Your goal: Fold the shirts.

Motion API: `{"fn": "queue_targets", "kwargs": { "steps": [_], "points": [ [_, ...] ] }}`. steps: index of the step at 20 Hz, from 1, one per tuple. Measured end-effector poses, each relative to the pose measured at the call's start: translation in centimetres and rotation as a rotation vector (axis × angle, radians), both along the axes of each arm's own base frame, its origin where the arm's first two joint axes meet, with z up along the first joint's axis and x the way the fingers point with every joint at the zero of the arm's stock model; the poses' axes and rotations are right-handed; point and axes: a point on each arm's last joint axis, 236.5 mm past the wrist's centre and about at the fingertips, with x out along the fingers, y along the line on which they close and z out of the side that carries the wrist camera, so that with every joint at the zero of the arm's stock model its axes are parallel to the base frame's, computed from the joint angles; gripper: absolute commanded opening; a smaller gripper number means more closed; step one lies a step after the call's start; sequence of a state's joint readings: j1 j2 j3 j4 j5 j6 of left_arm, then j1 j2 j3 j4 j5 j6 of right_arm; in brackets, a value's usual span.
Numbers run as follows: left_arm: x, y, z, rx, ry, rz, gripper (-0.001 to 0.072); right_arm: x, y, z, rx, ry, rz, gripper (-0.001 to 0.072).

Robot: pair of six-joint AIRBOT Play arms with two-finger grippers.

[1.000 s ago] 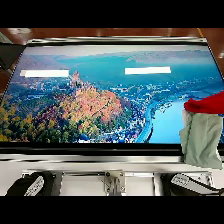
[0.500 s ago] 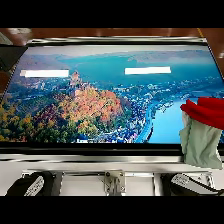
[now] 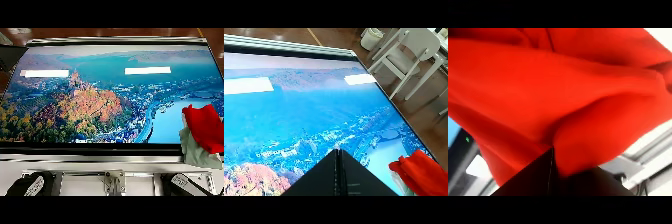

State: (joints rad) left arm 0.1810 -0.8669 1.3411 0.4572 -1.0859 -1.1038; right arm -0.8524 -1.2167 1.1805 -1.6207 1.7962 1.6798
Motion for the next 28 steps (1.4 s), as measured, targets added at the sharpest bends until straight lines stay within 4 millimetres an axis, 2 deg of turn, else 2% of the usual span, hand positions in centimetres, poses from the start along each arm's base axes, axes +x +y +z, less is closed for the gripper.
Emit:
{"fn": "queue_targets", "kwargs": {
  "steps": [1, 3, 4, 7, 10, 12, 14, 16, 17, 18, 19, 20, 21, 22, 23, 24, 26, 27, 28],
  "points": [
    [0.0, 0.0, 0.0, 0.0, 0.0, 0.0, 0.0037, -1.0, 0.6, -1.0, 0.015, 0.039, -0.01, 0.0125],
    [0.0, 0.0, 0.0, 0.0, 0.0, 0.0, 0.0038, -2.2, 1.4, -2.7, 0.032, 0.084, -0.026, 0.0526],
    [0.0, 0.0, 0.0, 0.0, 0.0, 0.0, 0.0037, -2.6, 1.6, -3.3, 0.034, 0.097, -0.029, 0.0568],
    [0.0, 0.0, 0.0, 0.0, 0.0, 0.0, 0.0038, -3.2, 1.4, -4.2, 0.018, 0.112, -0.025, 0.0567],
    [0.4, 0.1, -0.4, 0.0, 0.01, 0.003, 0.0037, -3.3, -0.1, -2.7, -0.03, 0.12, 0.007, 0.0567],
    [1.3, 0.4, -1.3, 0.01, 0.034, 0.01, 0.0036, -2.3, -2.2, 0.2, -0.105, 0.079, 0.035, 0.0566],
    [2.4, 0.9, -2.8, 0.029, 0.068, 0.02, 0.0035, 0.0, -5.3, 4.6, -0.245, -0.026, 0.059, 0.0565],
    [3.8, 1.3, -5.2, 0.073, 0.121, 0.034, 0.0034, 4.1, -8.5, 10.6, -0.427, -0.231, 0.082, 0.0564],
    [4.6, 1.4, -7.0, 0.106, 0.166, 0.042, 0.0034, 6.9, -9.0, 13.7, -0.488, -0.374, 0.103, 0.0564],
    [5.2, 1.4, -8.9, 0.146, 0.217, 0.051, 0.0034, 9.9, -8.6, 16.5, -0.522, -0.514, 0.137, 0.0564],
    [5.7, 1.3, -11.4, 0.204, 0.278, 0.061, 0.0034, 13.0, -7.2, 18.8, -0.527, -0.648, 0.185, 0.0565],
    [6.1, 1.1, -13.8, 0.271, 0.338, 0.067, 0.0034, 16.0, -4.8, 20.6, -0.499, -0.76, 0.252, 0.0567],
    [6.2, 0.8, -16.3, 0.351, 0.401, 0.067, 0.0035, 18.5, -2.1, 21.5, -0.461, -0.829, 0.324, 0.0625],
    [6.1, 0.5, -18.8, 0.444, 0.466, 0.066, 0.0093, 20.6, 1.3, 21.4, -0.401, -0.86, 0.412, 0.0694],
    [5.9, 0.2, -21.0, 0.54, 0.526, 0.064, 0.0386, 22.2, 4.6, 20.5, -0.339, -0.857, 0.497, 0.0701],
    [5.6, -0.1, -22.8, 0.622, 0.578, 0.055, 0.0641, 23.6, 8.3, 18.9, -0.265, -0.838, 0.588, 0.0701],
    [4.9, -1.0, -25.6, 0.743, 0.665, 0.026, 0.0621, 25.0, 15.2, 15.0, -0.125, -0.768, 0.736, 0.07],
    [4.6, -1.5, -26.7, 0.783, 0.699, 0.01, 0.0581, 25.3, 18.4, 12.8, -0.063, -0.724, 0.807, 0.0699],
    [4.4, -1.8, -27.6, 0.812, 0.73, -0.001, 0.0582, 25.2, 21.0, 10.9, -0.013, -0.681, 0.86, 0.0699]
  ]
}}
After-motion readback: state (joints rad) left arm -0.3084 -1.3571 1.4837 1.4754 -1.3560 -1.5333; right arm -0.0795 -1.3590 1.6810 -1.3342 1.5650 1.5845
